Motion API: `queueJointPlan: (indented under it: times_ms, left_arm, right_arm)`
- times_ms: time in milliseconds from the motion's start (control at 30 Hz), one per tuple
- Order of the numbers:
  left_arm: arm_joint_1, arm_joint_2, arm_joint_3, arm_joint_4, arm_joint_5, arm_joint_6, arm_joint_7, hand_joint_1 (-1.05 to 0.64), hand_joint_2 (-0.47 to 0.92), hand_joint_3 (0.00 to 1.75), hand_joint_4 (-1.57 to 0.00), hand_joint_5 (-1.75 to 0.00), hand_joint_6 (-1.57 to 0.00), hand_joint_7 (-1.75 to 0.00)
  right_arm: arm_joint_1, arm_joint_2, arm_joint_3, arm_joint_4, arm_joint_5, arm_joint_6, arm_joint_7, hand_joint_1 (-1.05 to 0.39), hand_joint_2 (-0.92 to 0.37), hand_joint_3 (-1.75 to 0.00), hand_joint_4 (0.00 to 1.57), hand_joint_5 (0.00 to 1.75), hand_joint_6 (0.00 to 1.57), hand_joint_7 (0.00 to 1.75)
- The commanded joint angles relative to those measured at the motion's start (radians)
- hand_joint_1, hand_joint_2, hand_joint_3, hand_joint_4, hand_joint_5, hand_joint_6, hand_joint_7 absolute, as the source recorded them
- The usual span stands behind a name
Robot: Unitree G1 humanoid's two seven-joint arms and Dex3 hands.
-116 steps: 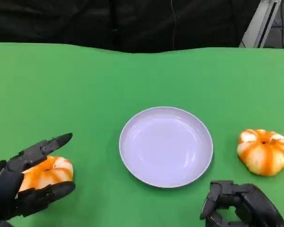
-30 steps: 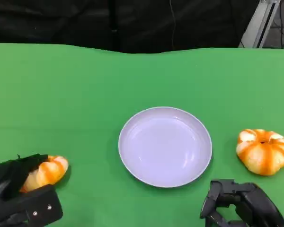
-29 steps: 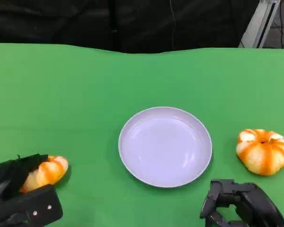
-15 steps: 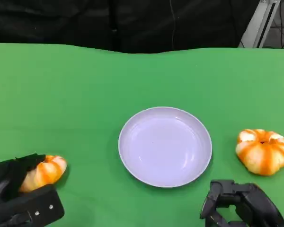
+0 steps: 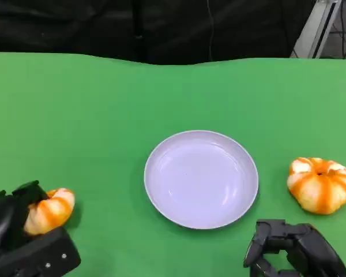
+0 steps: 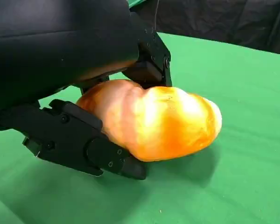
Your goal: Grasp the bread from the table and place it into the plate.
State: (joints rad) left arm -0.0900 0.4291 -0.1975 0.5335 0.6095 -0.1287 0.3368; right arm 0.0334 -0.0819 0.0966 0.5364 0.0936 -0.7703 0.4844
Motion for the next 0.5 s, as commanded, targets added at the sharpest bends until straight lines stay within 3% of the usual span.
queueJointPlan:
  times_ms: [33,167,267,400,500]
  left_arm:
    - [0.007,0.001,0.014,0.010,-0.016,-0.006,0.028,-0.11,0.85,0.00,-0.62,-1.75,-0.51,-1.64]
    - [0.007,0.001,0.013,0.011,-0.018,-0.008,0.032,-0.10,0.84,0.00,-0.63,-1.75,-0.52,-1.63]
    - [0.031,0.000,0.018,-0.041,-0.032,-0.053,0.038,-0.13,0.84,0.00,-0.61,-1.75,-0.58,-1.50]
    - [0.036,0.000,0.021,-0.049,-0.034,-0.062,0.036,-0.14,0.84,0.00,-0.60,-1.75,-0.61,-1.45]
    - [0.086,-0.002,0.028,-0.201,-0.023,-0.086,0.046,-0.11,0.84,0.00,-0.60,-1.71,-0.63,-1.39]
  right_arm:
    - [0.001,-0.005,-0.002,0.006,0.000,-0.006,-0.004,-0.10,-0.63,-0.94,0.84,1.46,0.86,1.17]
    - [0.001,-0.005,-0.002,0.007,0.000,-0.007,-0.004,-0.10,-0.63,-0.95,0.84,1.46,0.86,1.17]
    - [0.004,-0.006,-0.002,0.003,-0.009,-0.006,-0.014,-0.09,-0.63,-0.95,0.84,1.45,0.86,1.17]
    - [0.005,-0.007,-0.001,0.002,-0.011,-0.006,-0.018,-0.09,-0.63,-0.94,0.85,1.44,0.86,1.17]
    - [0.001,-0.007,0.001,0.003,-0.010,-0.006,-0.015,-0.10,-0.62,-0.96,0.85,1.46,0.86,1.18]
